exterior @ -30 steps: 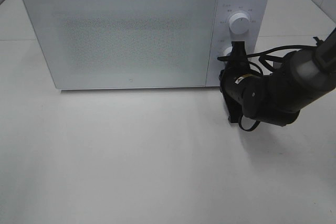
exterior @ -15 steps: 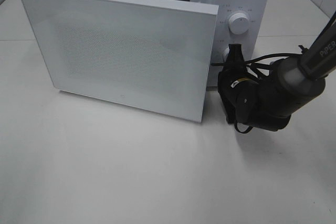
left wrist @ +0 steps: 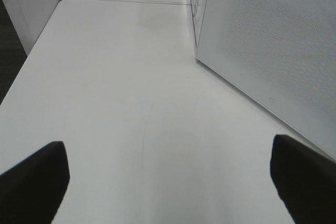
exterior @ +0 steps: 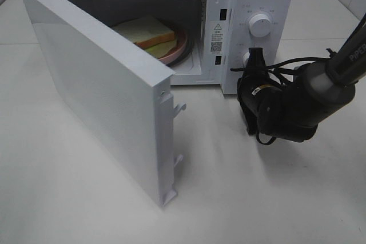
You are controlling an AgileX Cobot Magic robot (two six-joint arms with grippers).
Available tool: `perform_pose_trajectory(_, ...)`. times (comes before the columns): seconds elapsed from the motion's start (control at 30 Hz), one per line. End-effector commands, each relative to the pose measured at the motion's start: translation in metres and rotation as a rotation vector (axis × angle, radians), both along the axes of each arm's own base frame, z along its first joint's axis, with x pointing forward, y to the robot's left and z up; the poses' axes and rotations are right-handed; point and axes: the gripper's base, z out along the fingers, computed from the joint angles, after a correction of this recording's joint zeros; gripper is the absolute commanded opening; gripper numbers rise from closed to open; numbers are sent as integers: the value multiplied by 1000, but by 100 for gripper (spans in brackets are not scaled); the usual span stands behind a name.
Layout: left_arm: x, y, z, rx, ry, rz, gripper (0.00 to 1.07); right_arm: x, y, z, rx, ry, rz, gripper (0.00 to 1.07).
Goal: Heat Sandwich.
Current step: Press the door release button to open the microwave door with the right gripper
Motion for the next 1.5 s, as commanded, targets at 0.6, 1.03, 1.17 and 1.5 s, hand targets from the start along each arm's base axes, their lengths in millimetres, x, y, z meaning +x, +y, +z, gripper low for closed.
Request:
perform_pose_trajectory(0.6,-3,-1,-1,-7,-23,-6,98,32,2,30,-9,-175,59,2)
perform_pose_trajectory(1.03,-3,-1,-1,-7,-23,-6,98,4,-5,24,-13,-53,103,2)
perform_pose_trajectory(1.17,-3,-1,-1,-6,-23,-7,98,-5,-9,25,-24,-34,116,2)
perform_pose_trajectory(1.5,-3,-1,-1,-6,-23,-7,98,-23,-13,32,-48,-9,174,2)
